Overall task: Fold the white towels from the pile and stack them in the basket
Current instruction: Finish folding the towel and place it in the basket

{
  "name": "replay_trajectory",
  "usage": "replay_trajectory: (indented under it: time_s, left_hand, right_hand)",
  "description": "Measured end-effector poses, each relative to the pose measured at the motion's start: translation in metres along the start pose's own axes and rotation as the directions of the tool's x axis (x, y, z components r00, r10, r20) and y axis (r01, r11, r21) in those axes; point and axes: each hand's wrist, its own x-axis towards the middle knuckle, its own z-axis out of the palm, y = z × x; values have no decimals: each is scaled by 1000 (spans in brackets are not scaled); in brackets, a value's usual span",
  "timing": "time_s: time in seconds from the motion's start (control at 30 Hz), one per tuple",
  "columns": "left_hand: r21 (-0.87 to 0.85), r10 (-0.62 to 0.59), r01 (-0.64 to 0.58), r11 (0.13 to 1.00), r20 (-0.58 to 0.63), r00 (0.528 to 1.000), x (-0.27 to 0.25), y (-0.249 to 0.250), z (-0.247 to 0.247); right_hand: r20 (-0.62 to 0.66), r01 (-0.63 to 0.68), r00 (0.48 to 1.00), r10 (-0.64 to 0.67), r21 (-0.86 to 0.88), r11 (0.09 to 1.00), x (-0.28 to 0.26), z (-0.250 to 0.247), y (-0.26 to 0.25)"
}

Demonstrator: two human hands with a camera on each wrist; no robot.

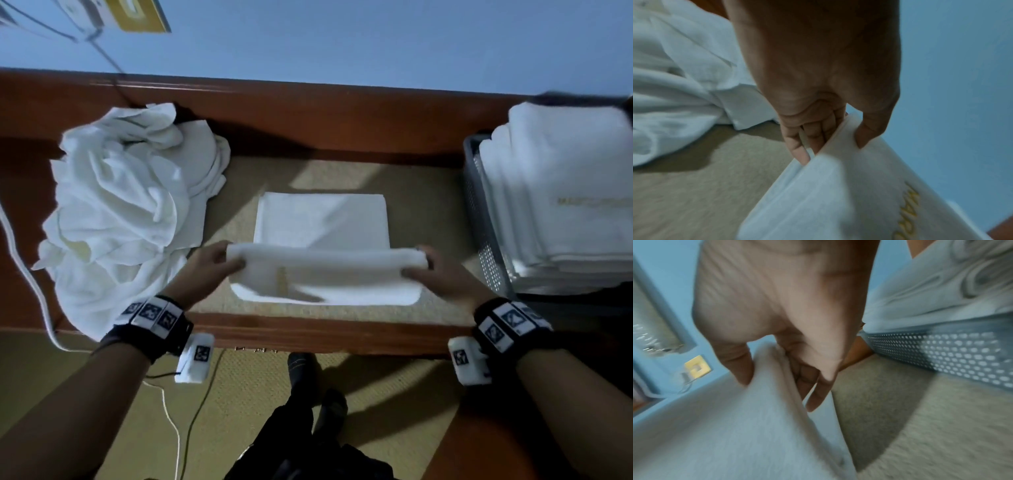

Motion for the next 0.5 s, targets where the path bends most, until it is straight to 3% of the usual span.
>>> replay_trajectory:
  time_s: [0.1,0.17,0.33,0.5]
  left_hand:
    - [-275,-98,76,958,-66,993,54,5,4]
    - [-326,-165,120,938,-115,980,95,1,7]
    - [-297,-274,231,927,-114,955,179,-24,23]
    - [-130,-309,295,947,-108,945,191,-34,43]
  right_hand:
    - [-124,-65,988,97,238,969,51,-2,-2]
    - [-222,-105,960,169,276,956,90,-1,-3]
    - [-317,-234,884,344,339,911,177,13,22]
    - [-276,-378,877,392,107,920,185,29,32]
